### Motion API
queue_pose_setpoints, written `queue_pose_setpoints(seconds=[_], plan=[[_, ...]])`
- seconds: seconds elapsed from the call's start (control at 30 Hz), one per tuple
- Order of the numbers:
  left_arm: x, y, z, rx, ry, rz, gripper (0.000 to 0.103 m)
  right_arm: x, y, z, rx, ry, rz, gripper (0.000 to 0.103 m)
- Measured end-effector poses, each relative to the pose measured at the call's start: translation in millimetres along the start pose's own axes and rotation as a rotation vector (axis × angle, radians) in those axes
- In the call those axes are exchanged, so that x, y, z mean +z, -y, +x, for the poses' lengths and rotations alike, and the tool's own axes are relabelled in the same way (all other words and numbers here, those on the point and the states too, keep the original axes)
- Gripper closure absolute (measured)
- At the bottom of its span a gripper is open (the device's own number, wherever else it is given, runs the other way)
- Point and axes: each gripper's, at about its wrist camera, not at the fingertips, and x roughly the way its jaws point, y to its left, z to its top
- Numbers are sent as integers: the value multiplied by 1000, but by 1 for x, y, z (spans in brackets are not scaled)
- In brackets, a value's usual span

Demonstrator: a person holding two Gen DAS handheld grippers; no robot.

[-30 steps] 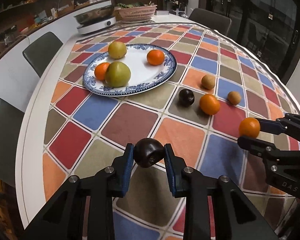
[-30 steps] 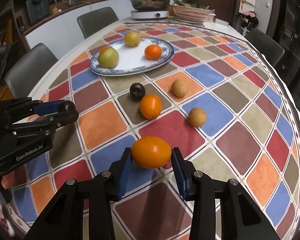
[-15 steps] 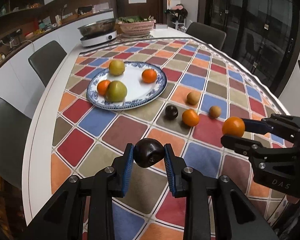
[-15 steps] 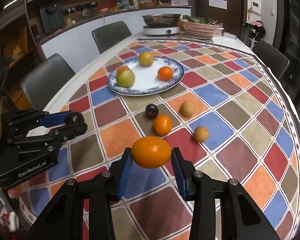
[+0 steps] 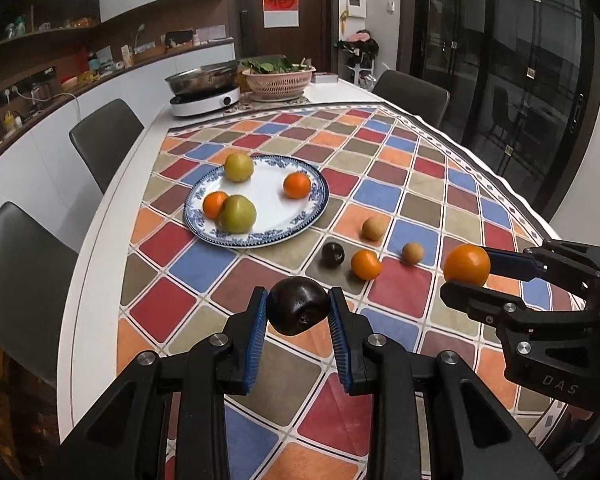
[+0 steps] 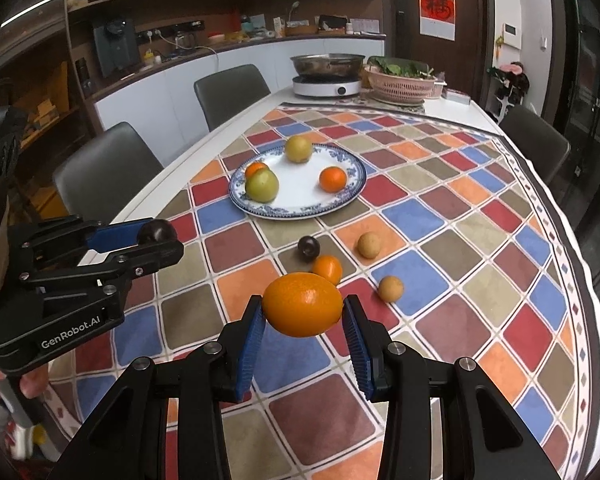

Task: Organize fruits
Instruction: 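Lift the plum with the left tool while the right tool lifts the tangerine, then lower the plum onto the plate with the left tool while the right tool releases the tangerine there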

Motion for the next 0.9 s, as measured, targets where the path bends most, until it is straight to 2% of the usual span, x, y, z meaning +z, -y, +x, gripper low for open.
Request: queue_pose_setpoints(seconds=[0.43, 0.9], plan=[[16, -5, 6, 16, -8, -32, 73, 17, 5, 7, 52, 17, -14, 62], [62, -34, 47, 39, 9, -92, 73, 84, 21, 54, 97, 40, -68, 62]])
